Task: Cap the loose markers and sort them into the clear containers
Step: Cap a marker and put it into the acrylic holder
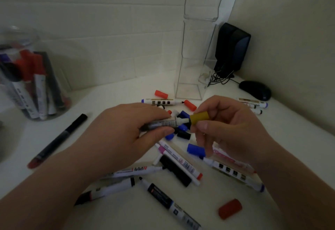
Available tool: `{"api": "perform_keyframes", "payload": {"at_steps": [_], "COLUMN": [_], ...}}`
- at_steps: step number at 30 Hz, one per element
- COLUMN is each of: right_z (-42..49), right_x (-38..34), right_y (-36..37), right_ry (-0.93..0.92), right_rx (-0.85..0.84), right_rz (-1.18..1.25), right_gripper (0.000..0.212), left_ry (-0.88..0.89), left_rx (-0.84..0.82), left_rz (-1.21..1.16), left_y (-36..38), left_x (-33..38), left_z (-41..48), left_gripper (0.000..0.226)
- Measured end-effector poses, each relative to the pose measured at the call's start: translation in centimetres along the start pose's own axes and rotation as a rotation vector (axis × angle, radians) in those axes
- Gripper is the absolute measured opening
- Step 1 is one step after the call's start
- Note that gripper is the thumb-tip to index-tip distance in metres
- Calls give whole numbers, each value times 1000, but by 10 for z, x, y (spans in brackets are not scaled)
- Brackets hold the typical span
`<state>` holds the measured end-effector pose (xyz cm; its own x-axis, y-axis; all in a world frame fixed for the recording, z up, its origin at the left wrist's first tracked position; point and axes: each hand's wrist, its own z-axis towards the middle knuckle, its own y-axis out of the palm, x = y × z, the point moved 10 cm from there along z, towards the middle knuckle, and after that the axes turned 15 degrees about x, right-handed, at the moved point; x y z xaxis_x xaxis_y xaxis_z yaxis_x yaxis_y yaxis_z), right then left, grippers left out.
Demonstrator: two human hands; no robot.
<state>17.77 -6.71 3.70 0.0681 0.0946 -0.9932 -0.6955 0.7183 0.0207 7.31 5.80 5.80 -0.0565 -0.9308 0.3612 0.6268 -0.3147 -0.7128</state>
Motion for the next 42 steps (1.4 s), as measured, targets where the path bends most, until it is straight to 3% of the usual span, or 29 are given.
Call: {"api": "perform_keyframes", "payload": {"at_steps": [6,12,14,20,27,32,35,38,40,42], "right_z": [-7,-16,-18,-14,-14,-9,-5,1,4,5], "right_x": [-1,-28,-30,-19,6,-4,-9,-2,2,6], "right_y": [7,14,18,18,13,5,-8,-19,-20,-20], "right_ry": [-62,-409,-431,-169,203,122,84,131,147,149], "right_rx": [21,14,-11,27,112,172,221,268,274,286], "right_rz": [-279,-764,-817,-580,-372,-397,-307,-79,27,62], "right_gripper": [20,19,16,17,36,37,26,29,29,27], "left_ry": [74,113,135,196,259,-30,-490,-894,-1040,-1087], "left_rx": [-26,10,13,54,60,-27,-21,33,-18,-38], "left_rz": [-68,-97,-91,-53,43,-207,-651,-1054,-1203,-1219], "left_y": [6,2,1,-7,-2,12,16,23,32,36], "left_x": [14,17,18,24,30,16,-16,-39,-37,-37], "left_z": [-2,-2,-2,1,-2,-1,-2,-7,-13,-18], "left_gripper": [31,35,35,30,35,34,65,87,83,62]}}
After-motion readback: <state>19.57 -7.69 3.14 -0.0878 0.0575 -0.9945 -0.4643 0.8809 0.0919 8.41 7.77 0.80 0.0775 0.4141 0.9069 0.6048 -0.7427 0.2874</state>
